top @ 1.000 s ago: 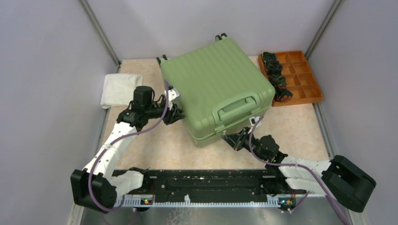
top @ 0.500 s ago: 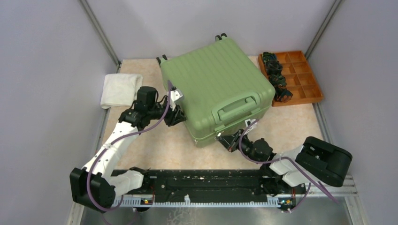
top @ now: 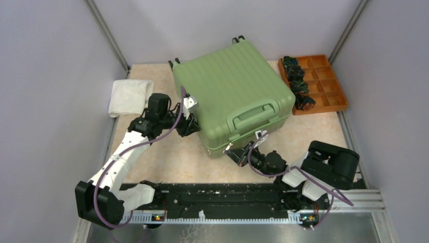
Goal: Pack the luggage
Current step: Zip the luggage at the center of the board.
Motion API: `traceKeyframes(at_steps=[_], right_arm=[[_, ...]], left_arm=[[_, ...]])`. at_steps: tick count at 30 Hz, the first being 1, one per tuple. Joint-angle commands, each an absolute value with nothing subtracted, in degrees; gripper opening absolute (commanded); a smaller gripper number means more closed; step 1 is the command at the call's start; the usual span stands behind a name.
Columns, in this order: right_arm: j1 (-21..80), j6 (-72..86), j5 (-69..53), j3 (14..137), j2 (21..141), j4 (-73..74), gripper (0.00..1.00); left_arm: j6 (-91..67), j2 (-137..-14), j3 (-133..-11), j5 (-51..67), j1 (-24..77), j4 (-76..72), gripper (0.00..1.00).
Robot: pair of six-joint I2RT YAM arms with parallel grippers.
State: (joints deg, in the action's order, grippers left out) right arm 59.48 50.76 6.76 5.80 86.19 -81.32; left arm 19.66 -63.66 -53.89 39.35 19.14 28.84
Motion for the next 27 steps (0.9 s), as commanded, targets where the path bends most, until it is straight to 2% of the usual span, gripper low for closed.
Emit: traceKeyframes(at_steps=[1,11,18,23,26,27], right_arm=[[66.95,51.2,-10.64,14.63,90.93,-87.62,0.0],[71.65,50.05,-10.06,18.41,93.83,-88.56,0.0],[72.76,50.86,-13.09,22.81,100.53,-92.99,0.0],[73.01,50.14,-13.27,24.52,100.56,-89.33,0.0],[73.12,49.14,-12.96,26.05,99.06,-81.44,0.0],[73.2,48.87,-12.43,26.53,98.54,-78.64,0.05]], left_arm=[[17.85,-65.06,-56.84,45.07,22.05,21.24,0.36],[17.25,-66.95,-58.91,44.82,23.75,20.57,0.36],[16.9,-67.88,-60.21,43.98,25.56,20.56,0.35],[16.93,-68.19,-60.97,43.63,25.93,20.65,0.35],[17.25,-67.52,-61.3,42.67,25.93,21.59,0.35],[17.06,-67.16,-61.41,42.05,25.85,21.8,0.36]])
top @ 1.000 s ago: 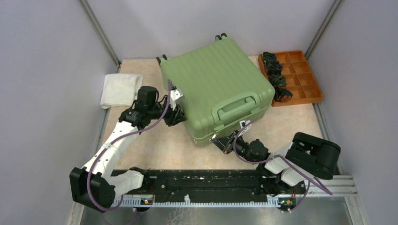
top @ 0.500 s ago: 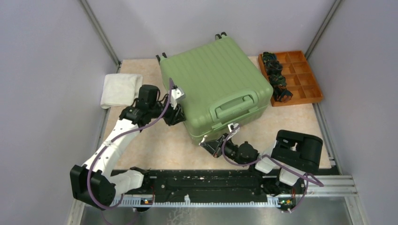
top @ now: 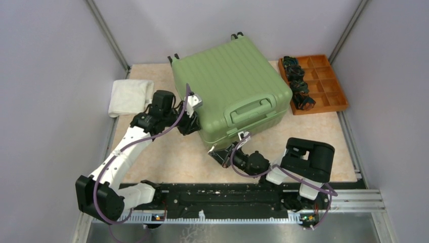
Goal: Pack the luggage
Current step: Zip the luggage at the center of the board, then reset both arms
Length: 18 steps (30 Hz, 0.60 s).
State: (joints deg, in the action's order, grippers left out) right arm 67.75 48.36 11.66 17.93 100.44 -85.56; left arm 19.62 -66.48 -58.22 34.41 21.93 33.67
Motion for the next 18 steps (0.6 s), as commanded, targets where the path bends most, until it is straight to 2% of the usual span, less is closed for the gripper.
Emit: traceKeyframes(at_steps=[1,4,6,7,8,12,15,18], right_arm=[[73.26,48.79,-11.75,26.63,98.03,-76.24,0.13],[73.6,48.21,-7.92,24.57,94.35,-71.39,0.41],[73.93,46.3,-5.16,23.47,89.7,-64.47,0.71],[74.22,44.89,-3.79,23.48,86.7,-59.52,0.8],[74.37,43.02,-2.65,24.13,83.62,-53.54,0.96],[74.56,35.7,5.92,28.59,66.8,-24.87,0.99],[70.58,32.65,17.69,33.19,53.33,-6.83,0.99],[59.5,31.96,23.38,40.94,46.05,9.21,0.98]], left_arm=[[16.23,-66.62,-61.82,40.47,25.69,22.16,0.36],[14.53,-64.6,-62.38,35.72,23.23,24.11,0.38],[14.85,-62.68,-61.84,35.81,20.17,24.93,0.41],[14.89,-61.76,-61.72,36.04,18.51,25.54,0.44],[14.57,-61.18,-61.77,36.3,16.28,26.07,0.51],[13.74,-60.44,-62.12,38.44,5.71,28.73,0.74],[14.53,-61.41,-62.15,39.47,-2.15,30.29,0.81],[14.58,-63.02,-61.87,39.92,-7.31,31.01,0.88]])
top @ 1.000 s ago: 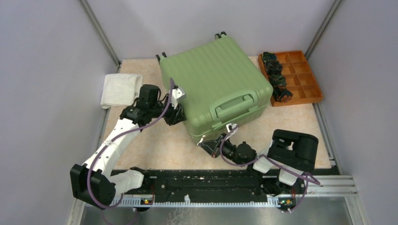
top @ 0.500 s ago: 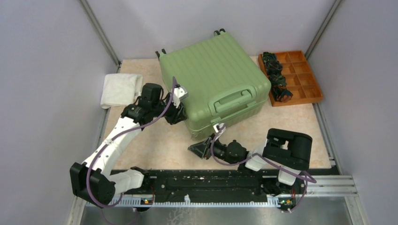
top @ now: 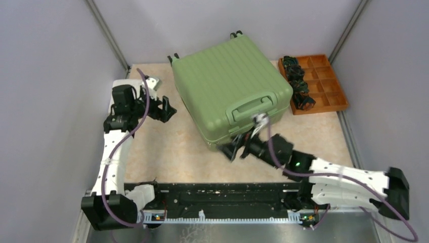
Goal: Pack the luggage
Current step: Reset both arms
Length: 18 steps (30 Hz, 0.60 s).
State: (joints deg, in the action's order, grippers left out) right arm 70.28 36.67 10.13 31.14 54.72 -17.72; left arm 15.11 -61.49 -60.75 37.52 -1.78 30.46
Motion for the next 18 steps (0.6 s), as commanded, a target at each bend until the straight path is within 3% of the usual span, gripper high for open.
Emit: traceKeyframes(at_steps=[1,2,6,11,15,18], right_arm=[[55.73,30.45,24.9,43.29,44.93,12.54,0.98],[51.85,29.0,26.86,46.06,44.2,14.81,0.98],[35.32,20.97,34.35,51.23,45.11,16.0,0.99],[9.04,24.46,16.04,55.2,56.63,10.98,0.97],[2.28,25.82,9.07,58.26,67.16,7.79,0.95],[1.08,27.2,4.26,59.93,74.24,5.29,0.82]], left_arm=[[14.78,-63.37,-61.62,39.15,-8.23,30.86,0.91],[14.84,-63.38,-61.12,38.7,-9.05,30.17,0.98],[15.23,-62.93,-57.51,37.89,-12.16,26.26,0.99],[15.77,-63.59,-55.05,37.82,-13.76,25.23,0.99],[15.51,-62.48,-52.07,39.1,-15.19,22.58,0.99],[15.4,-61.33,-49.84,39.69,-15.66,20.0,0.99]])
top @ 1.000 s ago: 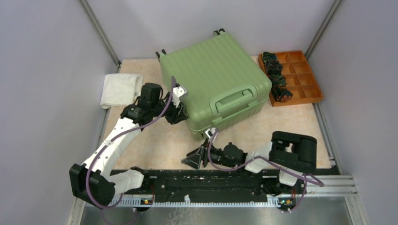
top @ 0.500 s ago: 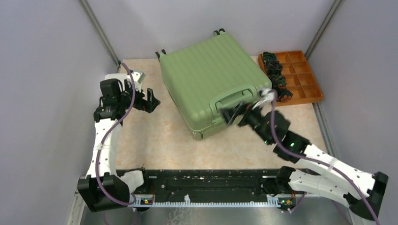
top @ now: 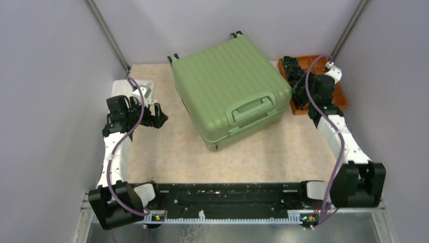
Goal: Pack the luggage
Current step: Reset both arms
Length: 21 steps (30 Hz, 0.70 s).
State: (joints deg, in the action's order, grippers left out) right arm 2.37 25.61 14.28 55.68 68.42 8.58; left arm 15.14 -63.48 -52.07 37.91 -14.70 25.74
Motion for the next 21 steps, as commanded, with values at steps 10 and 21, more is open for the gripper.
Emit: traceKeyframes(at_steps=[10,21], right_arm=[[11.68,27.44,-6.98,52.16,75.59,-1.87,0.46],[25.97,39.99,-13.43,36.23,68.1,-11.09,0.38]], left_arm=[[15.75,-62.1,-47.47,38.71,-16.35,17.36,0.99],[14.68,-64.53,-50.04,38.32,-17.91,14.75,0.99]])
